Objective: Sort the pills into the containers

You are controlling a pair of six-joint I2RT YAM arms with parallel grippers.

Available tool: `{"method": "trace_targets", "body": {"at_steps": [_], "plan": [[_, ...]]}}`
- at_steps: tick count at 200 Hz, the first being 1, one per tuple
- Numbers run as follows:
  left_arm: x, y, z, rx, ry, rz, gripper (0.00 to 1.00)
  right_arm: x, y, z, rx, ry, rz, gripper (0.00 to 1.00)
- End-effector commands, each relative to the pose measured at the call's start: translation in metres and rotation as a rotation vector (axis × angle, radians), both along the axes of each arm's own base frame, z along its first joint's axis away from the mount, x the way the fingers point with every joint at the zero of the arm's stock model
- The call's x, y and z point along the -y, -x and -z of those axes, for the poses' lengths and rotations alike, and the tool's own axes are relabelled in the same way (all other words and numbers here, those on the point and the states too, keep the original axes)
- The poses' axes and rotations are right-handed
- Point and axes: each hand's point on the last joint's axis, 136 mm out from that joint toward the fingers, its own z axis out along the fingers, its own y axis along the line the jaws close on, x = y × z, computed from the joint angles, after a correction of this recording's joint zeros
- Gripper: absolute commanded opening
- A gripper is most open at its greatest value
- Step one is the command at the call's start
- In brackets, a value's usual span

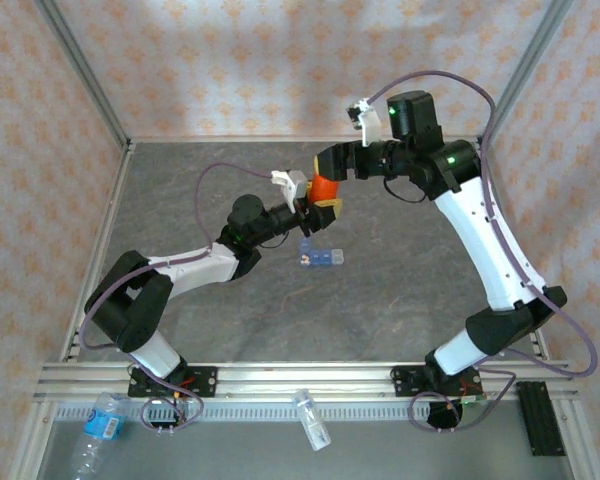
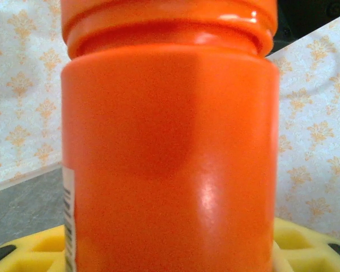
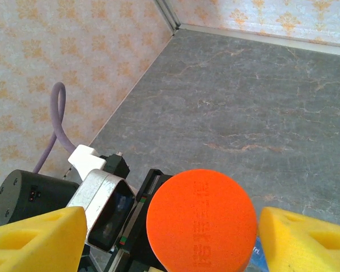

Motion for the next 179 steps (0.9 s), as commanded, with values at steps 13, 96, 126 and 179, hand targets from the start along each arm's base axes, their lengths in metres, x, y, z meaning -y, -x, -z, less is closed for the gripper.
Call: {"method": "trace_targets", "body": {"at_steps": [13, 96, 126, 179], "plan": [[-0.002, 0.001, -0.029, 0.066, 0.054, 0.015, 0.00, 0.004, -0.002, 0.012, -0.023, 0.040, 0.010, 0.77], [-0.001, 0.001, -0.029, 0.064, 0.052, 0.017, 0.00, 0.008, -0.004, 0.018, -0.028, 0.057, 0.031, 0.69], [-0.001, 0.001, -0.030, 0.067, 0.051, 0.018, 0.00, 0.008, -0.003, 0.021, -0.036, 0.060, 0.030, 0.59], [0.001, -0.001, -0.033, 0.077, 0.040, 0.019, 0.00, 0.005, 0.001, 0.027, -0.069, 0.053, 0.012, 0.45]]}}
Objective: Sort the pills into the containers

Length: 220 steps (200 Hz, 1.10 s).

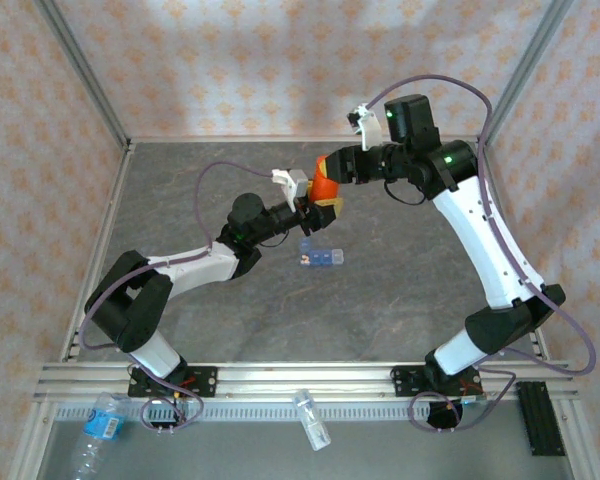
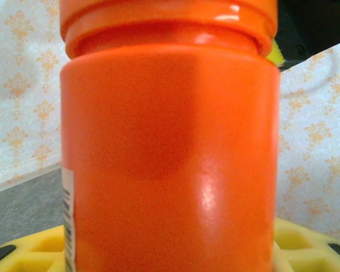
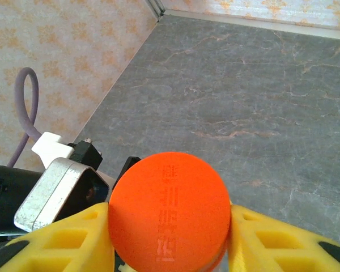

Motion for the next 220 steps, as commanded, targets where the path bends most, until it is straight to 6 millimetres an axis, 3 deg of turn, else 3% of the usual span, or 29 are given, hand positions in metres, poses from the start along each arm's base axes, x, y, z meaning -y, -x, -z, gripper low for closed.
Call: {"method": "trace_targets", "body": {"at_steps": [1, 69, 120, 178, 196, 220], "plan": [[0.000, -0.001, -0.031, 0.078, 0.042, 0.012, 0.00, -0.001, 0.003, 0.010, -0.036, 0.005, -0.013, 0.45], [-0.002, -0.009, -0.037, 0.104, 0.020, -0.032, 0.00, 0.002, -0.010, 0.039, -0.137, 0.006, 0.147, 0.45], [-0.002, -0.016, -0.026, 0.079, -0.015, -0.065, 0.00, 0.000, -0.019, 0.055, -0.178, 0.025, 0.325, 0.44], [-0.002, -0.025, -0.015, 0.062, -0.050, -0.094, 0.00, -0.002, -0.025, 0.052, -0.162, 0.022, 0.417, 0.44], [-0.003, -0.025, -0.012, 0.061, -0.052, -0.099, 0.00, 0.001, -0.026, 0.039, -0.135, 0.014, 0.415, 0.50], [-0.004, -0.026, -0.008, 0.057, -0.055, -0.106, 0.00, 0.013, -0.026, 0.012, -0.085, -0.028, 0.405, 0.79]]}}
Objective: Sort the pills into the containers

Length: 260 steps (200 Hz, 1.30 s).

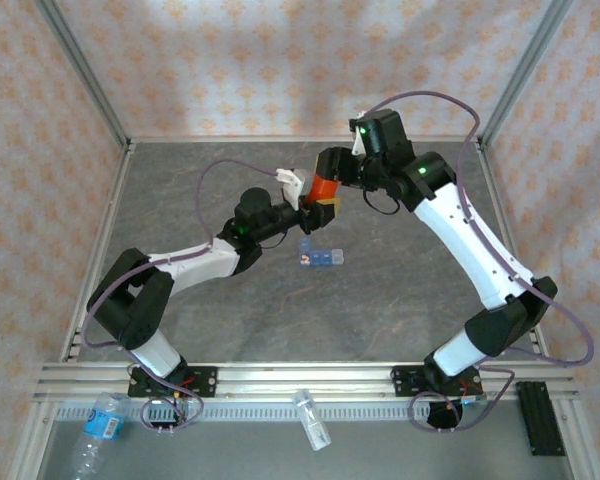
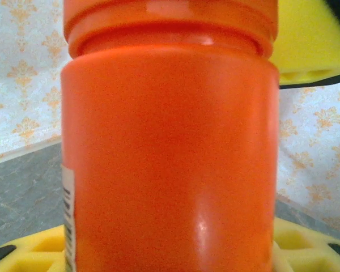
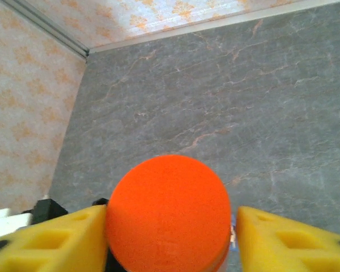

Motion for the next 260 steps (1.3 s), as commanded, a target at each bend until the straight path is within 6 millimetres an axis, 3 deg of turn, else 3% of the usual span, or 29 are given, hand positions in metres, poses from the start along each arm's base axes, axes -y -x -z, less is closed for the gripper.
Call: {"method": "trace_targets", "body": {"at_steps": [1, 30, 71, 118, 176, 260], "plan": [[0.001, -0.003, -0.041, 0.139, 0.063, -0.009, 0.00, 0.011, 0.002, -0.023, 0.039, -0.013, 0.006, 0.80], [-0.001, 0.001, -0.043, 0.147, 0.084, 0.009, 0.00, 0.027, 0.011, -0.057, 0.123, -0.067, -0.052, 0.89], [-0.002, 0.019, -0.056, 0.180, 0.169, 0.112, 0.00, 0.019, 0.041, -0.074, 0.206, -0.018, -0.309, 0.88], [0.005, 0.032, -0.061, 0.161, 0.194, 0.218, 0.00, 0.010, 0.045, -0.070, 0.162, 0.018, -0.414, 0.88], [0.009, 0.034, -0.058, 0.147, 0.186, 0.249, 0.00, -0.002, 0.044, -0.058, 0.112, -0.004, -0.463, 0.85], [0.010, 0.032, -0.059, 0.144, 0.188, 0.250, 0.00, -0.003, 0.040, -0.046, 0.078, 0.007, -0.456, 0.76]]}}
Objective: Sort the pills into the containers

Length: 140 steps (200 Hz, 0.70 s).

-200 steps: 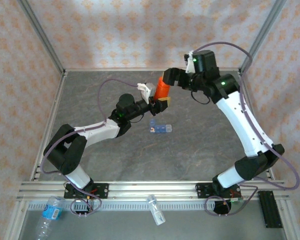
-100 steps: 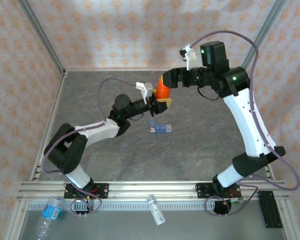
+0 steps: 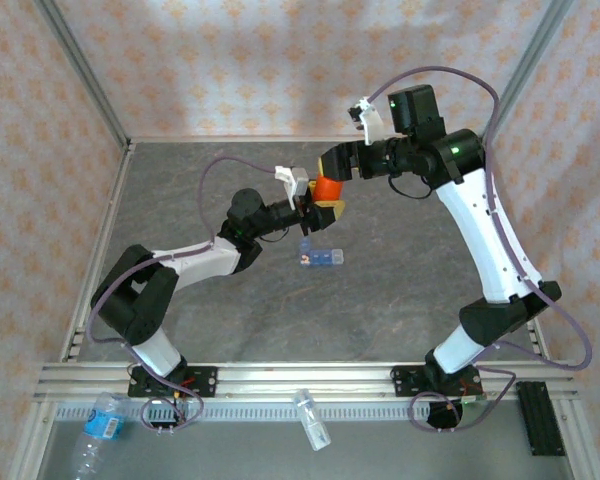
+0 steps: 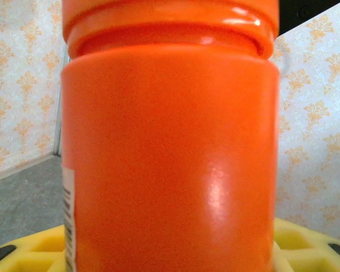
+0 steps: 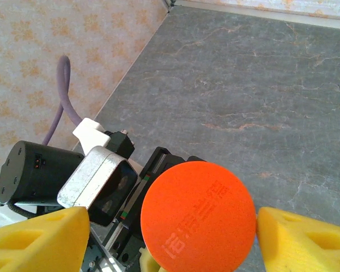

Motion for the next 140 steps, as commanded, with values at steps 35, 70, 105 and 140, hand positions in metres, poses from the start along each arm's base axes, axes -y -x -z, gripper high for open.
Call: {"method": "trace_targets", "body": {"at_steps": [35, 70, 105, 140], "plan": [[-0.001, 0.004, -0.026, 0.074, 0.045, 0.023, 0.00, 0.005, -0.003, 0.008, 0.003, 0.044, 0.026, 0.78], [-0.001, 0.004, -0.027, 0.074, 0.043, 0.024, 0.00, 0.008, -0.007, 0.013, -0.001, 0.065, 0.053, 0.78], [-0.002, 0.005, -0.029, 0.075, 0.046, 0.025, 0.00, 0.008, -0.008, 0.014, -0.007, 0.065, 0.056, 0.76], [-0.001, 0.006, -0.029, 0.077, 0.045, 0.034, 0.00, 0.004, -0.004, 0.016, -0.027, 0.052, 0.022, 0.74]]}}
